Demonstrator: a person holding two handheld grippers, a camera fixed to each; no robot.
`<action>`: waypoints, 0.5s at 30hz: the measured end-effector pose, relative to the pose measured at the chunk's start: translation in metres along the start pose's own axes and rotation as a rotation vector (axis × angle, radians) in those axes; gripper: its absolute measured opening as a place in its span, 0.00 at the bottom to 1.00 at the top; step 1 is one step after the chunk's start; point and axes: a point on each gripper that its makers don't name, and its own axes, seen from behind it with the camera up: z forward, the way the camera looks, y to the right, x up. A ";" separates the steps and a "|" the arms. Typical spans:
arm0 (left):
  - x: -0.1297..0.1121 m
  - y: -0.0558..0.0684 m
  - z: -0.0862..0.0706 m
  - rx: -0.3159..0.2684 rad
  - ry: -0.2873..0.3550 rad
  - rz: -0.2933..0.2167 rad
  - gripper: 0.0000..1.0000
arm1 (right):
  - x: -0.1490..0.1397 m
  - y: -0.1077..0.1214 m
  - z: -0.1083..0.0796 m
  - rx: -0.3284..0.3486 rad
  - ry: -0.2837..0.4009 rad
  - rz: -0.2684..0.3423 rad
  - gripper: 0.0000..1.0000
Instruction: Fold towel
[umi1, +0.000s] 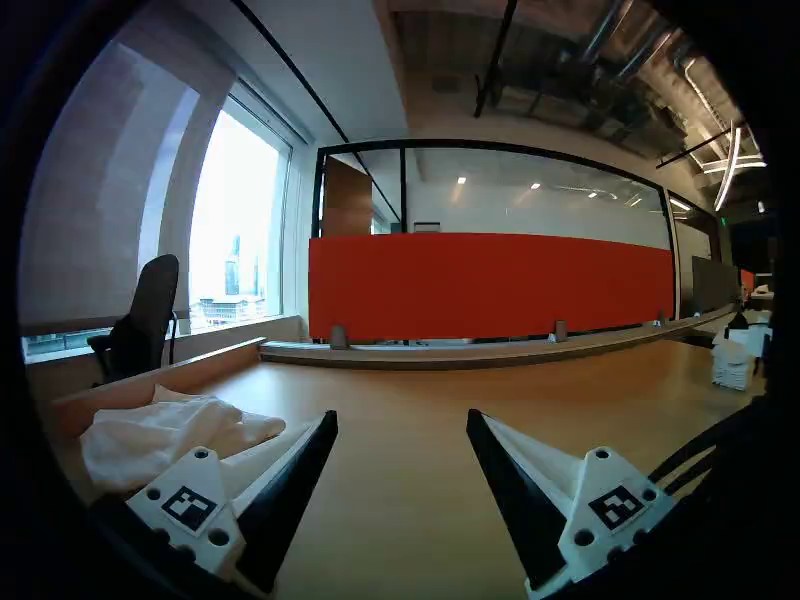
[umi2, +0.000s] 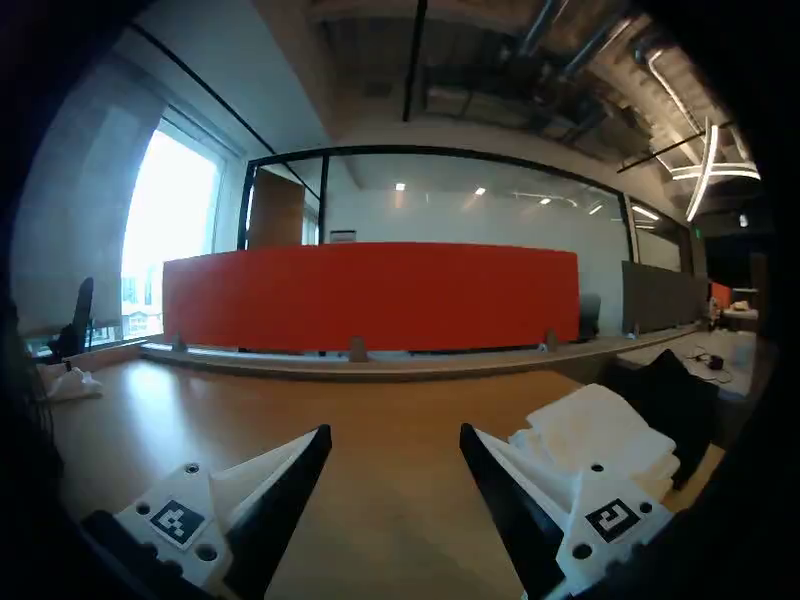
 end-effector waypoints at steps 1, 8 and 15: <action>0.000 0.000 0.000 0.000 0.000 0.000 0.96 | -0.001 0.000 0.000 0.002 -0.002 0.000 1.00; -0.001 0.000 0.000 0.000 0.000 0.000 0.96 | -0.012 0.001 0.002 0.006 -0.011 0.009 1.00; 0.000 0.000 0.000 0.000 0.000 0.000 0.96 | -0.012 0.001 -0.001 0.003 -0.001 -0.002 1.00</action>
